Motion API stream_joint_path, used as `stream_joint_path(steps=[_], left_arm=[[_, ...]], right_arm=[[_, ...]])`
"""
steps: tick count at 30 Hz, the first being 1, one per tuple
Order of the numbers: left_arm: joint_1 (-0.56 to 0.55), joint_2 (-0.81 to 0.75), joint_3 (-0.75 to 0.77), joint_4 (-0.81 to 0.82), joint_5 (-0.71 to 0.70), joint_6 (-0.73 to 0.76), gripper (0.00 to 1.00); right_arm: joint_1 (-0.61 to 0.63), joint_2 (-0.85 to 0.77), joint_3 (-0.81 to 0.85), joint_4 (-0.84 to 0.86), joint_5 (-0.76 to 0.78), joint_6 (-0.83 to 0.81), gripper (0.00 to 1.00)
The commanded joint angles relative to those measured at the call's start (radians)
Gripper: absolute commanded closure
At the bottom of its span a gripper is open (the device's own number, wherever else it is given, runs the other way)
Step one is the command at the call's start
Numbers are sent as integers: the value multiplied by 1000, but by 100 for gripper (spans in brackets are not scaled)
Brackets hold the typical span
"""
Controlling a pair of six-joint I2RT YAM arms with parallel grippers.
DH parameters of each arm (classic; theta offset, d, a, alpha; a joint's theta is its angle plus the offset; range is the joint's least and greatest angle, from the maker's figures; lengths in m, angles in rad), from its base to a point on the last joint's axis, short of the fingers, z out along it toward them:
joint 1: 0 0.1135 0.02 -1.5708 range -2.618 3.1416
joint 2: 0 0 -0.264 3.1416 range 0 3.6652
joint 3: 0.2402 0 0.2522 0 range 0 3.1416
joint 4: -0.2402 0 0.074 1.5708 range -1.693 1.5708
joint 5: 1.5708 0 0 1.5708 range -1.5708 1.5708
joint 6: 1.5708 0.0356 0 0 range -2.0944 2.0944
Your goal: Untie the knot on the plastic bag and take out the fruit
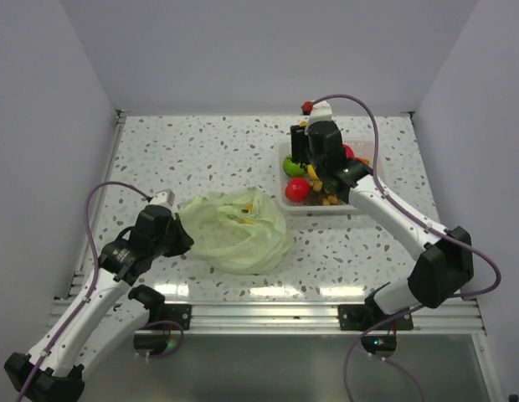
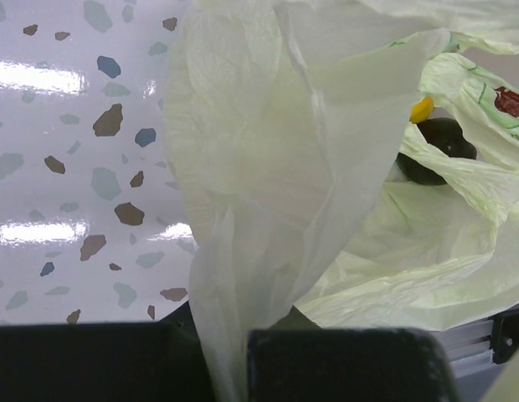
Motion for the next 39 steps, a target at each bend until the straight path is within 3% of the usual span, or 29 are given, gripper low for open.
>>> stream_joint_path(steps=[1, 2, 5, 6, 7, 10, 14, 19, 22, 25, 30, 35, 36, 39], left_arm=[[4, -16, 26, 36, 23, 38, 100], [4, -16, 26, 39, 24, 41, 100], [4, -11, 28, 48, 40, 44, 100], [4, -10, 25, 51, 46, 47, 100], [4, -4, 23, 56, 50, 47, 100], [4, 2, 17, 68, 69, 49, 100], [4, 3, 2, 79, 69, 44, 100], [4, 1, -41, 99, 95, 18, 100], [4, -2, -58, 103, 100, 1, 100], [4, -5, -66, 103, 95, -8, 100], [4, -17, -93, 111, 101, -31, 100], [4, -34, -121, 114, 113, -50, 100], [4, -37, -129, 119, 115, -53, 100], [4, -37, -136, 122, 129, -66, 100]], right_arm=[[-65, 64, -59, -89, 62, 83, 62], [-82, 73, -70, -88, 53, 89, 58], [-100, 119, -76, -127, 62, 132, 31], [-100, 139, -61, -150, 125, 146, 20], [-100, 147, -52, -195, 156, 178, 1], [-100, 136, -21, -249, 162, 195, 1], [-62, 70, 1, -285, 20, 213, 1], [94, -7, 2, -359, -56, 277, 1], [229, -68, -50, -345, -122, 363, 1], [309, -94, -111, -383, -75, 431, 1], [338, -99, -281, -384, -82, 549, 1], [354, -74, -343, -385, -58, 575, 1], [355, -61, -340, -369, -75, 551, 5], [364, -28, -259, -346, -145, 474, 61]])
